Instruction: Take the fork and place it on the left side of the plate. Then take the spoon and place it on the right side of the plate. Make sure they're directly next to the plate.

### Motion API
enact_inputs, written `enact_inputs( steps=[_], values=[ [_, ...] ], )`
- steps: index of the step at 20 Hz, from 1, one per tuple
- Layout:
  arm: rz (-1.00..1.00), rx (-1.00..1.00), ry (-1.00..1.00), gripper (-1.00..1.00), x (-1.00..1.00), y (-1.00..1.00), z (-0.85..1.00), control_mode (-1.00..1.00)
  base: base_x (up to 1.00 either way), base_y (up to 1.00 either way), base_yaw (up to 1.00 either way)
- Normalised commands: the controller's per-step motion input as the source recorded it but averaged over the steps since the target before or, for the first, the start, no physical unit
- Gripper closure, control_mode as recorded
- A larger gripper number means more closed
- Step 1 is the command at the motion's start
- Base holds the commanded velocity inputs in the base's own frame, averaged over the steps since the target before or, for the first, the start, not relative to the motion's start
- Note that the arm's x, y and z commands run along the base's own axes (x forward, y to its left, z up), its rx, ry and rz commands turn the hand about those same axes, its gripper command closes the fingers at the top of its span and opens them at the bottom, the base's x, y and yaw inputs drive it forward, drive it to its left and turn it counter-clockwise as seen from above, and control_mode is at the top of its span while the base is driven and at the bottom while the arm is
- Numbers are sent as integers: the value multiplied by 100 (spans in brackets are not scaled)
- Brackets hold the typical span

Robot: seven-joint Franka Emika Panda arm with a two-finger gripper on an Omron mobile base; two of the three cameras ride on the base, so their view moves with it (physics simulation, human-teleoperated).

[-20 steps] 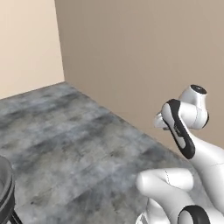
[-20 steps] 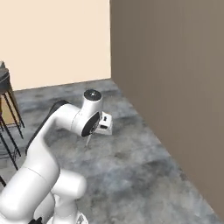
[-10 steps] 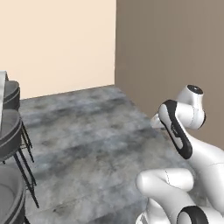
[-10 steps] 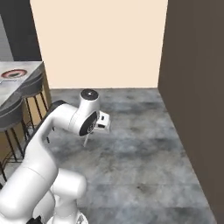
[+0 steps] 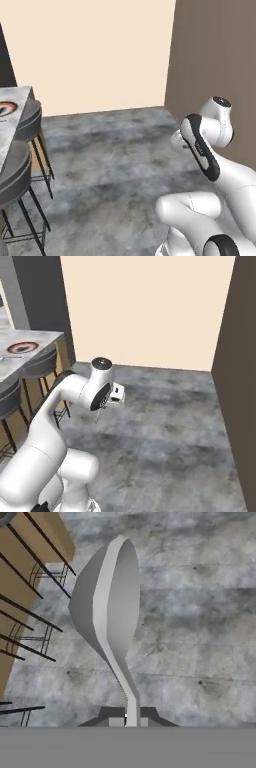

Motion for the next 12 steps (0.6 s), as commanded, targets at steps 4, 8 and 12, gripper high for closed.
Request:
enact_inputs(
  steps=[4,8,12],
  values=[
    [0,0,0,100,0,0,0,100,100,-26,37],
    [0,0,0,100,0,0,0,100,100,-20,37],
    [0,0,0,100,0,0,0,100,100,-28,34]
  ],
)
